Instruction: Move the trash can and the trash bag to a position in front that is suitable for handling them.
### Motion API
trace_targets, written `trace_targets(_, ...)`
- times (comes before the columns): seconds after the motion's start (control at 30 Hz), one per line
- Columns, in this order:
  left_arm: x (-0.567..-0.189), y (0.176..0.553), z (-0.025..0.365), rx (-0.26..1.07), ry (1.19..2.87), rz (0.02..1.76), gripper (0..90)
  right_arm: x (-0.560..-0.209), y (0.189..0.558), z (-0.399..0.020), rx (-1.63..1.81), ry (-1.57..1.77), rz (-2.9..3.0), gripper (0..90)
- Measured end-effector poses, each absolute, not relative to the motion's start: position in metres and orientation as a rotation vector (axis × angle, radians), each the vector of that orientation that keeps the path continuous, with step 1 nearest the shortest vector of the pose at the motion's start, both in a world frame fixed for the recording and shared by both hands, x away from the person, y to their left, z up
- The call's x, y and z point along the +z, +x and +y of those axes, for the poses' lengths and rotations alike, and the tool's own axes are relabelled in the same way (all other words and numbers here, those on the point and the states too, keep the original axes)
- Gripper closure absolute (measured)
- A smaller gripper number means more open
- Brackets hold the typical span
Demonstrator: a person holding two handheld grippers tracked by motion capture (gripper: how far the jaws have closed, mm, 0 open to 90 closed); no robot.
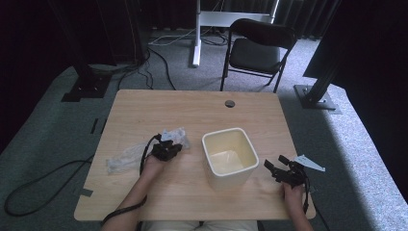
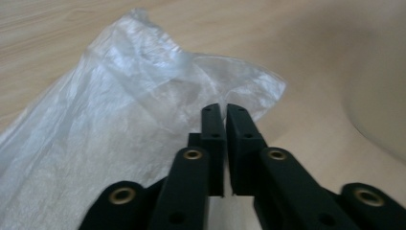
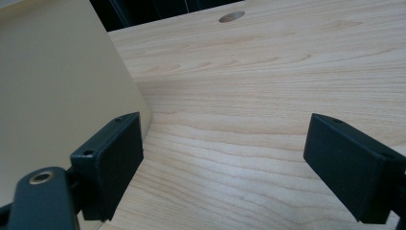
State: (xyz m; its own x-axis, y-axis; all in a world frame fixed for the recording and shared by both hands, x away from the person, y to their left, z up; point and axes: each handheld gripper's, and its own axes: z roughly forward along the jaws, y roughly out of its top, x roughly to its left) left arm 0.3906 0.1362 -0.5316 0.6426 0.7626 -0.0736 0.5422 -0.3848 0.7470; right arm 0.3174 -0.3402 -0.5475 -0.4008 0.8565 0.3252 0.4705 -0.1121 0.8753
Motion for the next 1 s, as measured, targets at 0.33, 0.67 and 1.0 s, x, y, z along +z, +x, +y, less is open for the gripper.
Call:
trace_targets(0.33,-0.529,0.324,0.138,0.27,2.181,0.847,66.6,-0.547,0.318,-0.34,1.514,1.466,1.811,12.8)
trace_targets(0.67,-0.513,0.338,0.123,0.327,2.011,1.048,38.6,-0.547,0.317,-0.34,1.511,1.477,1.805,12.8)
trace_targets(1.0,-0.535,0.373,0.096,0.345,2.066,1.215,35.8,-0.547,0.317,-0.341,1.526,1.475,1.808,12.8)
